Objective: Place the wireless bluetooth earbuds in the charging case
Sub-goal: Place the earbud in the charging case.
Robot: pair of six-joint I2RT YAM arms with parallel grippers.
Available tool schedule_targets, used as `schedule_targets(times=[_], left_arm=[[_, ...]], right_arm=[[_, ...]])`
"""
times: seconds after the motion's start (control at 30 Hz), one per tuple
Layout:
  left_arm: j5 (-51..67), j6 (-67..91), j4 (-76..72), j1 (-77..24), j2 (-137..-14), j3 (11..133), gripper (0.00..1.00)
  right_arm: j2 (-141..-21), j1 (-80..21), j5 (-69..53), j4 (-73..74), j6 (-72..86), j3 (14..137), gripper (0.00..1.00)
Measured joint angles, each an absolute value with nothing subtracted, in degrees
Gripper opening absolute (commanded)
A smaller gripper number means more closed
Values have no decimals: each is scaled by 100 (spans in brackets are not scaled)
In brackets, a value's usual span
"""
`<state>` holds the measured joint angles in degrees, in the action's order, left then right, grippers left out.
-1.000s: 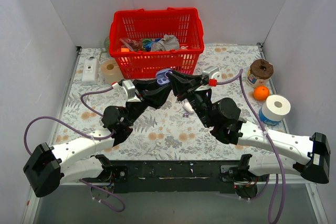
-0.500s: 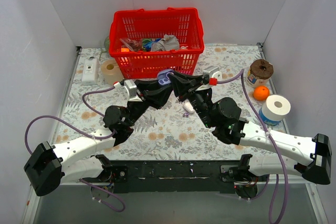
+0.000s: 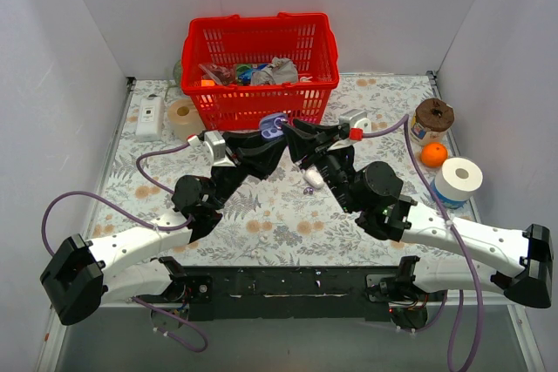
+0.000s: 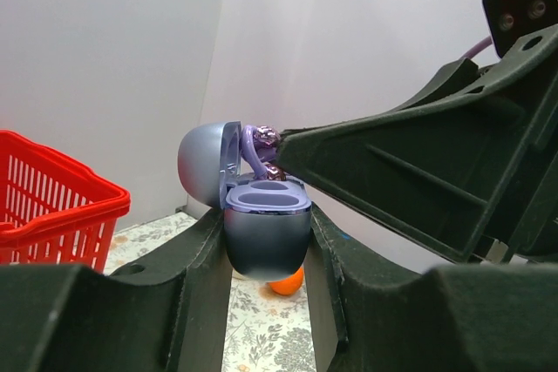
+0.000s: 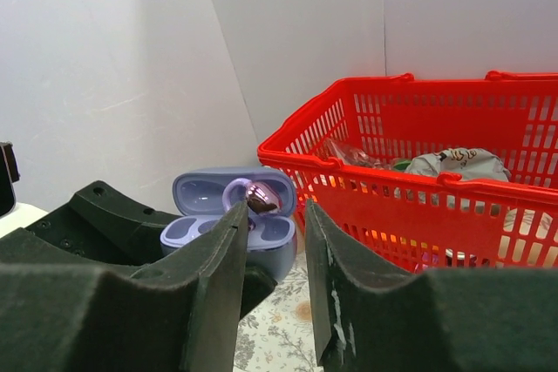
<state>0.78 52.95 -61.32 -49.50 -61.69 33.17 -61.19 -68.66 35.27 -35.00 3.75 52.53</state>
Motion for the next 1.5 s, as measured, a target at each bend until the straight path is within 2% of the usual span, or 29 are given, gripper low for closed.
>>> schedule_targets(times=[0.57,0.8,0.97,1.1,1.27,1.37,1.5], left_arm=[[8,5382,-6217,-4952,-6217,3317,0],[-23,5417,-6219,-4952,-6173,3317,0],[117,5470,-5798,-4945,-5878,3317,0],[716,5649,-5312,-4786,-5476,3315,0],[2213,6490,-5308,-3824,-5063,3122,0],[2978,6919,-5332,-3472,-5074,3037,0],[4029,7299,-5347,-3395,-5339,3041,0]], right_arm=[[-5876,-6866,3647,-2961,427,5304,50],[-5645,-6871,3586,-2311,421,5398,52],[-5618,-6873,3393,-1317,403,5872,53],[-5708,-6873,3186,-270,386,6722,53],[-5760,-6875,2998,950,412,7813,53],[-5867,-6875,2858,1662,460,8407,54],[-6578,-6875,2453,3000,548,9810,54]])
